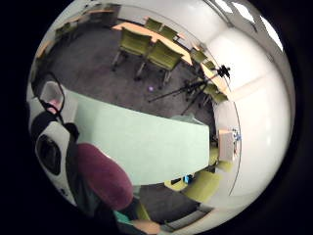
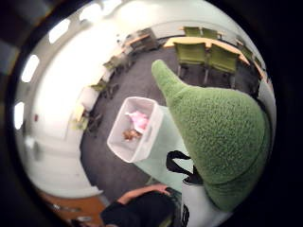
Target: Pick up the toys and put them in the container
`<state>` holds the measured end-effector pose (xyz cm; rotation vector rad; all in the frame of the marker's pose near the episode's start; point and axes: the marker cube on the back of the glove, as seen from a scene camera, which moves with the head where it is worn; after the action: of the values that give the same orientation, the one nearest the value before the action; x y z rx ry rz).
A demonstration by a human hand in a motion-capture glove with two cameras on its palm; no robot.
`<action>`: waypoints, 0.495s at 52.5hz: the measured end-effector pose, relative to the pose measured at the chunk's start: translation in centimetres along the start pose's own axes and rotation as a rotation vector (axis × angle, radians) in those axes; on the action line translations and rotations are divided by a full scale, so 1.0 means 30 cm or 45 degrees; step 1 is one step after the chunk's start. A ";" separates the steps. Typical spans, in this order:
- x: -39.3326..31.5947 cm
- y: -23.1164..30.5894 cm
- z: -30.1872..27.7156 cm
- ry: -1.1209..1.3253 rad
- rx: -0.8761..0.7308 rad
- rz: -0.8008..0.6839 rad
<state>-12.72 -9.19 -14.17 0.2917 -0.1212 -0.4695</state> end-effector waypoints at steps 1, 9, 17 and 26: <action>-0.041 -0.041 0.016 0.043 -0.002 0.033; -0.478 -0.262 0.103 -0.107 0.026 -0.077; -0.679 -0.384 0.246 0.090 0.005 -0.057; -0.791 -0.456 0.390 0.097 -0.025 0.059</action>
<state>-41.72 -12.78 -8.35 0.2864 -0.0489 -0.4126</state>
